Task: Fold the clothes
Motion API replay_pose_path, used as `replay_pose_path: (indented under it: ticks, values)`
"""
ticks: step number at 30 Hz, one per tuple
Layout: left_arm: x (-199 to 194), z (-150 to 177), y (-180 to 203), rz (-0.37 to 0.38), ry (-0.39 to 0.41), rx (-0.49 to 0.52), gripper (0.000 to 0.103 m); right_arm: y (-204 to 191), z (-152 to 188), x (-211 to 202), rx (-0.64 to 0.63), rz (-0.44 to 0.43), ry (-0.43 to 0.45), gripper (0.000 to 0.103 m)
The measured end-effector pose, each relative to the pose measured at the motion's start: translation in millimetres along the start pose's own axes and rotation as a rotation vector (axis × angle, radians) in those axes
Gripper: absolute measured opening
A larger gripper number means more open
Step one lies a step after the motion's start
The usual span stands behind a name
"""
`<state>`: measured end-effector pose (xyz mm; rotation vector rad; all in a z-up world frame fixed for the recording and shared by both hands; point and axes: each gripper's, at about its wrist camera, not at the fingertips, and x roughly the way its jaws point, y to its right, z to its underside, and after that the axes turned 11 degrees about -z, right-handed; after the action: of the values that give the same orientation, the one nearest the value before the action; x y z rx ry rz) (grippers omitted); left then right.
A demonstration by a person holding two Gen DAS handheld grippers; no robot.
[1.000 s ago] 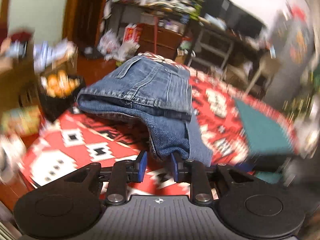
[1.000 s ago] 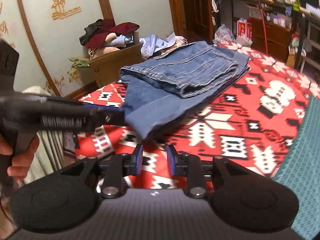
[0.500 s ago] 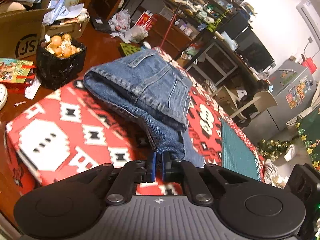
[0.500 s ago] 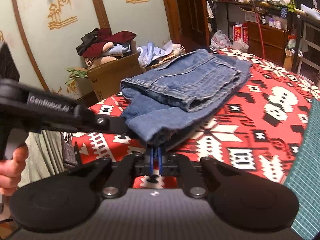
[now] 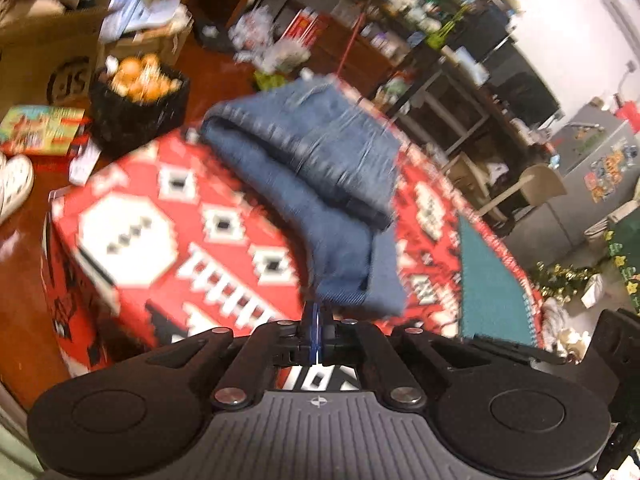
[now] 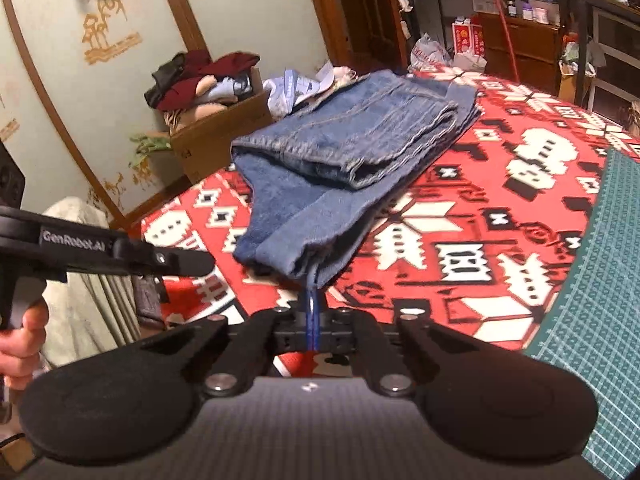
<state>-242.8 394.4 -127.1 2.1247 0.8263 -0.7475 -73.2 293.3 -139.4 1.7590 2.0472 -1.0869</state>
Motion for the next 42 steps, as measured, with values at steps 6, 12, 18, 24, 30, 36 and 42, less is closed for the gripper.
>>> replay_pose_path:
  ticks: [6,12,18,24,30,36,42]
  values:
    - [19.5,-29.5,25.0,0.04,0.062,0.077,0.001,-2.8,-29.8,-9.5,-0.009,-0.002,0.086,0.001]
    - [52.2,-23.9,28.6,0.002,-0.01,0.132,0.0,0.8,-37.4,37.0,0.009,-0.002,0.017,0.001]
    - [52.4,-11.8,23.5,-0.013,-0.039,0.154,0.002,-2.1,-21.5,40.9,-0.015,-0.005,0.019,0.001]
    - [40.5,-14.9,31.7,-0.02,-0.015,0.165,0.002,-1.3,-14.3,29.7,0.017,-0.017,0.011,0.002]
    - [32.8,-37.3,45.9,0.005,0.062,0.182,0.002,6.1,-36.3,14.7,0.028,-0.01,0.084,0.003]
    - [58.4,-82.8,59.5,0.004,0.092,0.194,0.002,29.1,-85.8,16.6,-0.005,0.032,0.144,0.003]
    - [101.7,-137.2,68.0,-0.039,0.085,0.21,0.002,85.9,-140.8,44.7,0.047,0.066,0.17,0.003]
